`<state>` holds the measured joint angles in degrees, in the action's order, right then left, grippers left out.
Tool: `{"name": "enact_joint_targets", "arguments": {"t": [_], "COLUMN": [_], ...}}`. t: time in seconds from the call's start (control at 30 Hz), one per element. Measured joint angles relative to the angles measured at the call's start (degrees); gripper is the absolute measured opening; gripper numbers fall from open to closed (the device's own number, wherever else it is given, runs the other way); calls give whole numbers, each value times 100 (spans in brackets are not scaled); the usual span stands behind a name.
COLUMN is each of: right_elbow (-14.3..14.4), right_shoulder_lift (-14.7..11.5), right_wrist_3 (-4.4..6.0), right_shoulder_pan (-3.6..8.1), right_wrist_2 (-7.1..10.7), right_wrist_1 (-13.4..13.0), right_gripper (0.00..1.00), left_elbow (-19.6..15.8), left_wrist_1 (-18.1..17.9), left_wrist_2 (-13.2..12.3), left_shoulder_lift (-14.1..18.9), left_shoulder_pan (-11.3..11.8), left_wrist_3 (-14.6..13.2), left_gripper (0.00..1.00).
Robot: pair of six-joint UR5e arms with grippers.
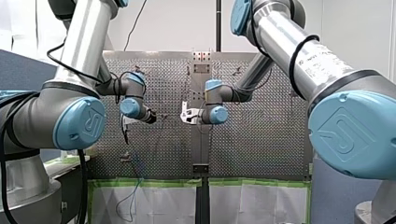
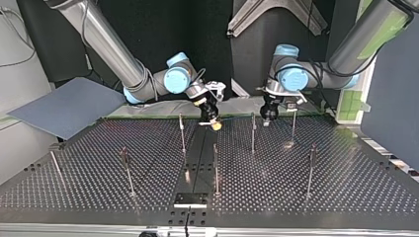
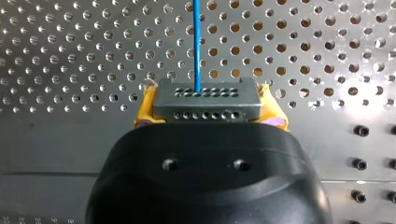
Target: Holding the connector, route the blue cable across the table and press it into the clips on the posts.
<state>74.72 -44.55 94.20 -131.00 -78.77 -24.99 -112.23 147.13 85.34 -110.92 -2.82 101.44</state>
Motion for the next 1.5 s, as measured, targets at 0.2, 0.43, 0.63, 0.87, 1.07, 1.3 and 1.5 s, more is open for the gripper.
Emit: {"name": "enact_joint_targets", "arguments": {"t": [0.2,0.43,0.63,0.87,1.07,1.3,1.5], "right_elbow": [-7,-43,-47,-49,-48,-49,-48], "right_shoulder_lift": [2,2,2,2,2,2,2], "right_wrist_3": [1,-1,10,-2,-5,-2,0], "right_shoulder_pan": [34,91,170,197,200,200,214], "right_wrist_2": [3,17,-2,-4,4,10,7], "right_wrist_1": [-6,1,2,2,2,8,30], "right_gripper": [0,0,0,0,0,0,0], "left_elbow": [203,551,771,794,796,792,659], "left_wrist_1": [-3,-30,-34,-33,-15,7,20], "left_wrist_2": [-21,-108,-53,40,104,113,197], "left_shoulder_lift": [-215,-570,-664,-669,-670,-665,-550], "left_shoulder_pan": [51,96,187,288,338,324,328], "left_wrist_3": [-54,-88,75,193,287,144,-139], "left_gripper": [0,0,11,69,100,100,100]}}
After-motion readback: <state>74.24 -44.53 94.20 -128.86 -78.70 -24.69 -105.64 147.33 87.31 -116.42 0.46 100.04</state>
